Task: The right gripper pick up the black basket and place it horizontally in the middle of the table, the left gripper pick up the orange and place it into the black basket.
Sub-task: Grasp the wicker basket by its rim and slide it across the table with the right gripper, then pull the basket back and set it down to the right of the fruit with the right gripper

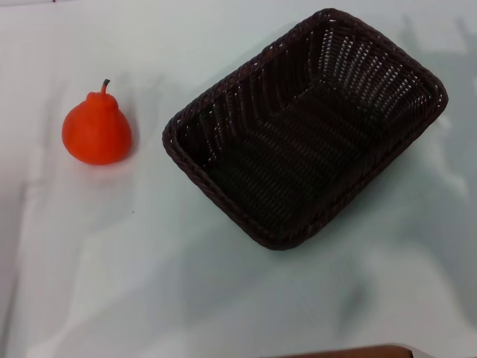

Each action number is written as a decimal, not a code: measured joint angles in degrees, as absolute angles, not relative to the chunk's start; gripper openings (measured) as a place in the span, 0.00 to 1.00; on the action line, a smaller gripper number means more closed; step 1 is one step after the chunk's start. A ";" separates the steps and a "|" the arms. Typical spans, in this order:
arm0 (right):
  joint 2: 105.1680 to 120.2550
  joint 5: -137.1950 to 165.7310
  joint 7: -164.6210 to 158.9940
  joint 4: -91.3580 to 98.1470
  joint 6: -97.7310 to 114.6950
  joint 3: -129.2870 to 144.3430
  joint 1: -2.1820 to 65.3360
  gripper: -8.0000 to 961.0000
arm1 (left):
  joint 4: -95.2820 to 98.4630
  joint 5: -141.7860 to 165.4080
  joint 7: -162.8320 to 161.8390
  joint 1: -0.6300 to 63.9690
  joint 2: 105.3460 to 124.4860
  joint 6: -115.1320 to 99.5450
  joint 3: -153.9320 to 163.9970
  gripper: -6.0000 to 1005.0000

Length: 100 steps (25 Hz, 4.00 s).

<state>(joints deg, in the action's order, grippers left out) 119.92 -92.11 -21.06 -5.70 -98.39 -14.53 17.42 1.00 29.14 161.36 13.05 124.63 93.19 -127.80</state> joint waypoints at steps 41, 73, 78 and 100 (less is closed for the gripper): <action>113.22 -27.11 -133.62 73.89 -102.62 23.81 40.63 0.98 | 0.02 29.01 161.36 13.22 124.45 93.33 -127.88 0.89; 118.26 -25.31 -136.27 56.59 -81.16 39.11 42.50 0.66 | 0.43 29.32 160.84 13.23 124.63 94.43 -128.11 0.89; 118.62 -25.35 -136.84 57.76 -82.21 39.17 41.95 0.36 | 0.44 29.15 160.84 13.13 124.63 93.94 -128.30 0.89; 120.85 -49.84 -153.49 73.54 -92.50 38.56 18.43 0.22 | -5.31 29.17 162.36 13.70 124.10 89.20 -130.68 0.89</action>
